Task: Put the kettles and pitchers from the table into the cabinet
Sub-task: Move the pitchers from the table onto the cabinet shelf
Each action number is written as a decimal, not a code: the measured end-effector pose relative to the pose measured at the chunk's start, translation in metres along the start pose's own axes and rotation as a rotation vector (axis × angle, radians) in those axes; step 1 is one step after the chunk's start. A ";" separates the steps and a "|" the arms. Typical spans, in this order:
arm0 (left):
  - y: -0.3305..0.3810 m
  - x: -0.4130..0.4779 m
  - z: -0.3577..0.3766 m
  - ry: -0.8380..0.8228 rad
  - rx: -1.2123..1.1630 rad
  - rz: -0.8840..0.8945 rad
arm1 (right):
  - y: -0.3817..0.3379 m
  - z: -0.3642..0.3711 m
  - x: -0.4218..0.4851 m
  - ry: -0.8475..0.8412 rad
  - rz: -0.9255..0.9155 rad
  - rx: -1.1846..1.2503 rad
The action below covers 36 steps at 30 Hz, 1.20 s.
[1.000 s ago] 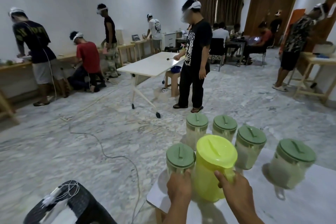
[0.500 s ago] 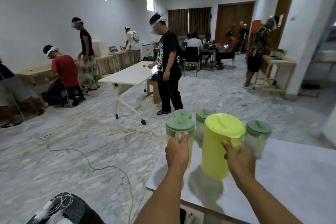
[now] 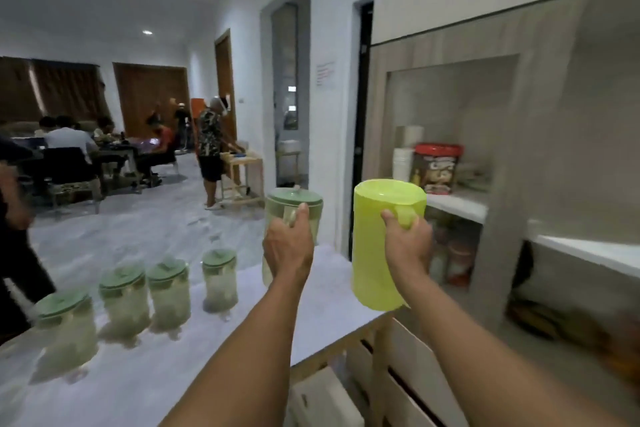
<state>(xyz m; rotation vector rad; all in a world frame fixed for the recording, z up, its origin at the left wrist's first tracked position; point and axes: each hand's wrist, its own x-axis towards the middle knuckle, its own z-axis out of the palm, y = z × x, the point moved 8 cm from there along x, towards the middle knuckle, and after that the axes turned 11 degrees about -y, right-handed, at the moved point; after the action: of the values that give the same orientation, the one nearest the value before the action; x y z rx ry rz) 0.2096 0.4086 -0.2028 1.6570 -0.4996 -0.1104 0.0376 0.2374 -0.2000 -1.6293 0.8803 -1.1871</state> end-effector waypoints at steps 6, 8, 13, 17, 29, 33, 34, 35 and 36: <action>0.089 -0.048 0.167 -0.298 -0.120 0.159 | -0.016 -0.203 0.018 0.385 -0.025 -0.139; 0.112 -0.071 0.219 -0.390 -0.155 0.192 | -0.018 -0.263 0.017 0.500 -0.026 -0.190; 0.155 -0.135 0.333 -0.596 -0.244 0.218 | -0.025 -0.386 0.015 0.722 -0.071 -0.270; 0.176 -0.176 0.406 -0.731 -0.326 0.224 | -0.024 -0.454 0.028 0.814 -0.108 -0.302; 0.184 -0.123 0.565 -0.619 -0.214 0.145 | 0.026 -0.492 0.193 0.638 -0.134 -0.332; 0.172 -0.082 0.605 -0.576 -0.172 0.118 | 0.052 -0.481 0.254 0.578 -0.108 -0.305; 0.168 -0.072 0.617 -0.579 -0.163 0.110 | 0.059 -0.479 0.268 0.577 -0.100 -0.301; 0.164 -0.061 0.630 -0.584 -0.157 0.100 | 0.065 -0.477 0.284 0.571 -0.092 -0.288; 0.160 -0.050 0.643 -0.588 -0.151 0.089 | 0.071 -0.475 0.300 0.564 -0.084 -0.273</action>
<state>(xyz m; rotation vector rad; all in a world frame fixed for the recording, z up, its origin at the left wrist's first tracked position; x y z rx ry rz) -0.1045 -0.1752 -0.1606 1.4382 -0.9806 -0.5659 -0.3353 -0.1799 -0.1137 -1.5720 1.3861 -1.6861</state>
